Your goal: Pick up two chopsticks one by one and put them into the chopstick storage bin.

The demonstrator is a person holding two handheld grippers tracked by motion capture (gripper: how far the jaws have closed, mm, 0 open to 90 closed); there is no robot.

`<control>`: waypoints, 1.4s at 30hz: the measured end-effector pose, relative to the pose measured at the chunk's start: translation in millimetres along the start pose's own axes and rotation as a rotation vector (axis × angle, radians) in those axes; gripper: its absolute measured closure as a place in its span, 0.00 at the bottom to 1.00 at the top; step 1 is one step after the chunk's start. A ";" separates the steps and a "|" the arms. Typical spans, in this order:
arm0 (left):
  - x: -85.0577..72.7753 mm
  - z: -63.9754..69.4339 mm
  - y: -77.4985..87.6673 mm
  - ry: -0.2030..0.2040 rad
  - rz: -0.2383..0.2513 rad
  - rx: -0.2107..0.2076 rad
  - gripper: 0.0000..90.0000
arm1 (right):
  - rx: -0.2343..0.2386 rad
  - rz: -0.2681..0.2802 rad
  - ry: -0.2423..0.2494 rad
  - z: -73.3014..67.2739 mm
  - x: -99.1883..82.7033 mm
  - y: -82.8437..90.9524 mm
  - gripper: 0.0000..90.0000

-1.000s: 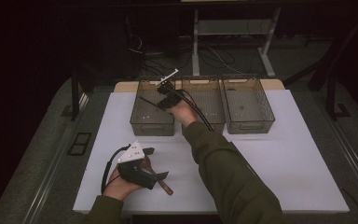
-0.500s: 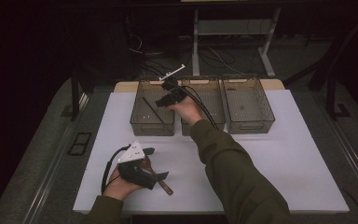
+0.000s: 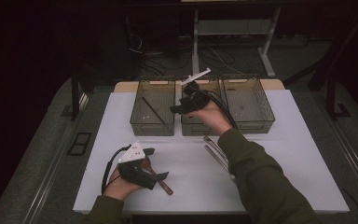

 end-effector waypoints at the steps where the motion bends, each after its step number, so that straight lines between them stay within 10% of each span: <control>1: 0.1 0.1 -0.3 0.003 0.003 0.000 0.00 | 0.000 0.000 0.000 0.0 0.0 0.0 0.44; 19: -1.0 -1.3 -0.7 0.005 -0.002 0.007 0.00 | -0.038 0.030 0.002 27.8 -67.3 77.1 0.61; 42: -2.9 -1.4 -1.6 0.001 -0.017 0.009 0.00 | -0.159 -0.040 -0.083 49.0 -178.1 121.4 0.82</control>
Point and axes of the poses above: each handheld gripper's, and its own axes: y roughly backward along the jaws, x roughly out of its top, z roughly to its right, the point moved 10 cm from there along -y, roughly forward along the jaws, and after that the axes turned 7 degrees about -x, right-handed, at the moved point
